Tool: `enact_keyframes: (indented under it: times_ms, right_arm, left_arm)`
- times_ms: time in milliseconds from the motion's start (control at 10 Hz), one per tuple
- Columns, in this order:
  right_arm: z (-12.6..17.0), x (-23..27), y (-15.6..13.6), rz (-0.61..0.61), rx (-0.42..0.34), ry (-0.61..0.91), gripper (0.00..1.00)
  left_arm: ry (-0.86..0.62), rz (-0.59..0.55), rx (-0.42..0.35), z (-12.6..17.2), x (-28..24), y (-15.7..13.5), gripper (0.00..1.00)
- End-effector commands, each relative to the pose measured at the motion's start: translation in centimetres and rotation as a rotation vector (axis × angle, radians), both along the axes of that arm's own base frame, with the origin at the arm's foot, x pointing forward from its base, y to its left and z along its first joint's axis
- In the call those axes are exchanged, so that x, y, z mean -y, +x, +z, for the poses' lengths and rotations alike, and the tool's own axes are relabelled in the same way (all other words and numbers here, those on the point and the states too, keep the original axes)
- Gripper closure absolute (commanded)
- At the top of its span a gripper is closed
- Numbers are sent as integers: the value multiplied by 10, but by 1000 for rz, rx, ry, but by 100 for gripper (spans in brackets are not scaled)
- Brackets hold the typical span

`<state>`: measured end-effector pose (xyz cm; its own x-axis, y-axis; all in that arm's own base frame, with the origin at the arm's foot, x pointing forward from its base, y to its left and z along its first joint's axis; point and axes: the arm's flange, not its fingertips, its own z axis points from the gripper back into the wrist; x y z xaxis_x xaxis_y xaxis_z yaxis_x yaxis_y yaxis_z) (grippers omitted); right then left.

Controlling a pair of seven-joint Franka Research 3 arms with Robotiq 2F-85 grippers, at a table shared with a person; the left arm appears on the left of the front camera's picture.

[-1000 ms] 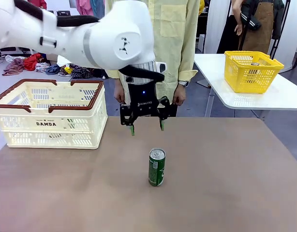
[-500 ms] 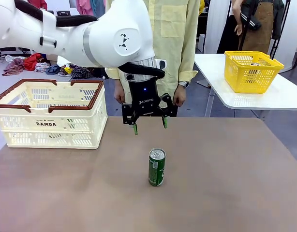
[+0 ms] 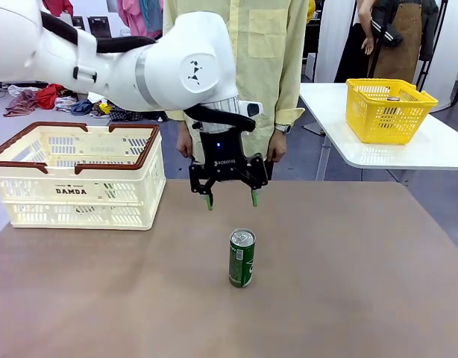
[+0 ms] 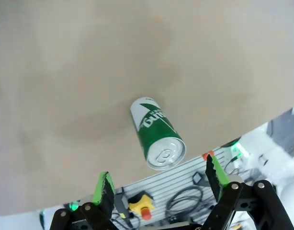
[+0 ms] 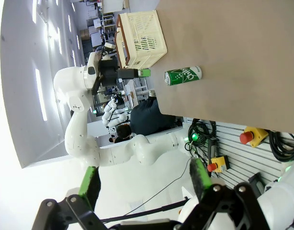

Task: Place the drinks into the Shopping basket.
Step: Pick up one drink and place it into the Shopping basket.

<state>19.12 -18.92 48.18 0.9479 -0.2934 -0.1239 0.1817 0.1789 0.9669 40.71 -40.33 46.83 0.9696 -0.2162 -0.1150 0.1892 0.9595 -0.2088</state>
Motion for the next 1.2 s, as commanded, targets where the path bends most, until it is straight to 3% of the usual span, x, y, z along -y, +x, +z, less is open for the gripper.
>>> enact_keyframes:
  times_ms: [0,200,500,700,1100]
  right_arm:
    - [3,0,0,-2,11,11,0]
    - [3,0,0,-2,11,11,0]
    - [3,0,0,-2,11,11,0]
    - [3,0,0,-2,11,11,0]
    - [3,0,0,-2,11,11,0]
  left_arm:
    - [-4,-88,23,-9,13,-18,0]
    - [27,-92,28,-24,28,-42,0]
    - [119,91,80,-50,40,-62,0]
    - [137,170,158,-53,41,-68,0]
    - [122,143,156,-50,41,-65,0]
